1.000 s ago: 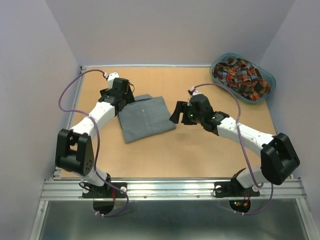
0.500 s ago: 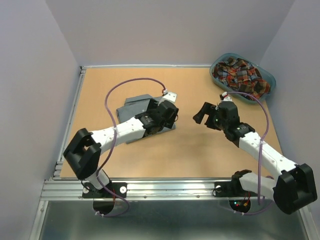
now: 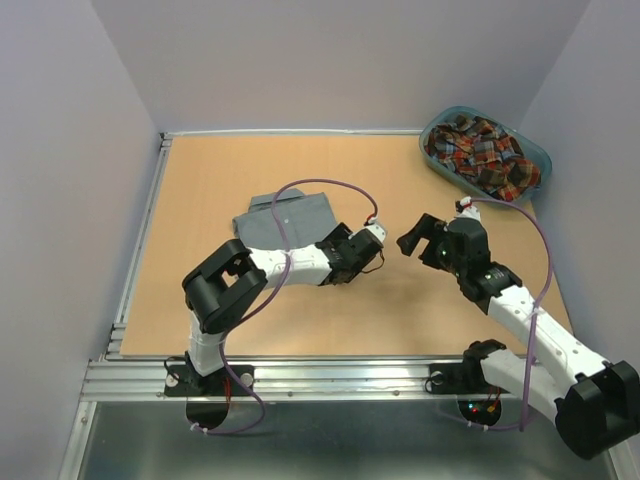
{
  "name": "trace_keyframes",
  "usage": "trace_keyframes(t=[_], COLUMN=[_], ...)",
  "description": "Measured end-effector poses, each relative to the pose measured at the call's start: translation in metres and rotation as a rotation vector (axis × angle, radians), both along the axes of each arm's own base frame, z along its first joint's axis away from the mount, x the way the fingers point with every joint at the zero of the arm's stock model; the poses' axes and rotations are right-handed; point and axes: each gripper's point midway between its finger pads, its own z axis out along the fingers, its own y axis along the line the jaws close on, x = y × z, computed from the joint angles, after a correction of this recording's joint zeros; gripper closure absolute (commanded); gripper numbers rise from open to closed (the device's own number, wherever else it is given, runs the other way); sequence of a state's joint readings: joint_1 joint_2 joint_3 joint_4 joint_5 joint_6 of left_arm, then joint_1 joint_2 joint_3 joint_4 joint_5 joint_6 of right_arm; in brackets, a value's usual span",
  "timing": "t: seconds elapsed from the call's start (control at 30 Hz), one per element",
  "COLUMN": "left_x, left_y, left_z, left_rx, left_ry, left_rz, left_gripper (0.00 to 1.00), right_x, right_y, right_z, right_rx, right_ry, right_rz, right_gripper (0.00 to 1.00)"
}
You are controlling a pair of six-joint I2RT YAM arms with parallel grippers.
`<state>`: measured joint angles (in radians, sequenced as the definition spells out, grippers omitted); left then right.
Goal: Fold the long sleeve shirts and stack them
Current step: Fold the shirt
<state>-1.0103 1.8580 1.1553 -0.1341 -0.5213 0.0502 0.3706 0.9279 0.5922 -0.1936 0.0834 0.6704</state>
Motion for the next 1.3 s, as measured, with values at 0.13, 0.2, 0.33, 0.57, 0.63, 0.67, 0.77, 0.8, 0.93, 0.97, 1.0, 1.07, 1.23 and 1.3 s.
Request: trace_keyframes(t=[0.13, 0.2, 0.33, 0.57, 0.63, 0.67, 0.77, 0.8, 0.93, 0.97, 1.0, 1.07, 1.23, 1.3], left_x=[0.007, 0.009, 0.012, 0.013, 0.014, 0.015, 0.015, 0.014, 0.004, 0.002, -0.001, -0.006, -0.014, -0.019], left_y=[-0.006, -0.008, -0.009, -0.008, -0.007, -0.006, -0.006, -0.006, 0.0, 0.001, 0.003, 0.005, 0.007, 0.01], left_z=[-0.007, -0.011, -0.013, -0.015, -0.015, -0.015, -0.017, -0.017, -0.013, -0.01, -0.007, 0.0, 0.01, 0.009], left_rx=[0.018, 0.028, 0.033, 0.028, 0.023, 0.021, 0.004, -0.007, -0.056, -0.074, -0.094, -0.137, -0.211, -0.228], left_ry=[-0.01, -0.015, -0.025, -0.023, -0.022, -0.02, -0.016, -0.013, 0.006, 0.008, 0.012, 0.017, 0.026, 0.039], left_rz=[-0.009, -0.009, -0.002, 0.011, 0.017, 0.022, 0.029, 0.031, 0.037, 0.04, 0.041, 0.048, 0.063, 0.068], left_gripper=[0.3, 0.35, 0.52, 0.86, 0.98, 0.99, 1.0, 1.0, 1.0, 1.0, 1.0, 1.0, 1.0, 1.0], right_x=[0.0, -0.001, -0.001, 0.0, 0.0, 0.0, 0.0, 0.0, 0.0, -0.001, -0.001, 0.001, 0.009, 0.015], right_y=[-0.003, -0.005, -0.005, -0.005, -0.005, -0.005, -0.002, 0.0, 0.014, 0.021, 0.025, 0.04, 0.071, 0.085], right_z=[-0.004, -0.004, -0.003, -0.009, -0.01, -0.011, -0.013, -0.017, -0.038, -0.045, -0.051, -0.063, -0.082, -0.085], right_rx=[-0.002, -0.001, 0.001, -0.006, -0.007, -0.006, -0.003, -0.001, 0.035, 0.059, 0.073, 0.138, 0.277, 0.342], right_ry=[0.008, 0.006, 0.002, 0.021, 0.026, 0.028, 0.039, 0.053, 0.135, 0.169, 0.191, 0.245, 0.33, 0.352], right_rz=[-0.017, -0.025, -0.032, -0.031, -0.031, -0.031, -0.02, -0.012, 0.03, 0.048, 0.058, 0.084, 0.136, 0.17], right_gripper=[0.02, 0.02, 0.02, 0.02, 0.02, 0.02, 0.02, 0.0, 0.0, 0.0, 0.0, 0.0, 0.0, 0.0])
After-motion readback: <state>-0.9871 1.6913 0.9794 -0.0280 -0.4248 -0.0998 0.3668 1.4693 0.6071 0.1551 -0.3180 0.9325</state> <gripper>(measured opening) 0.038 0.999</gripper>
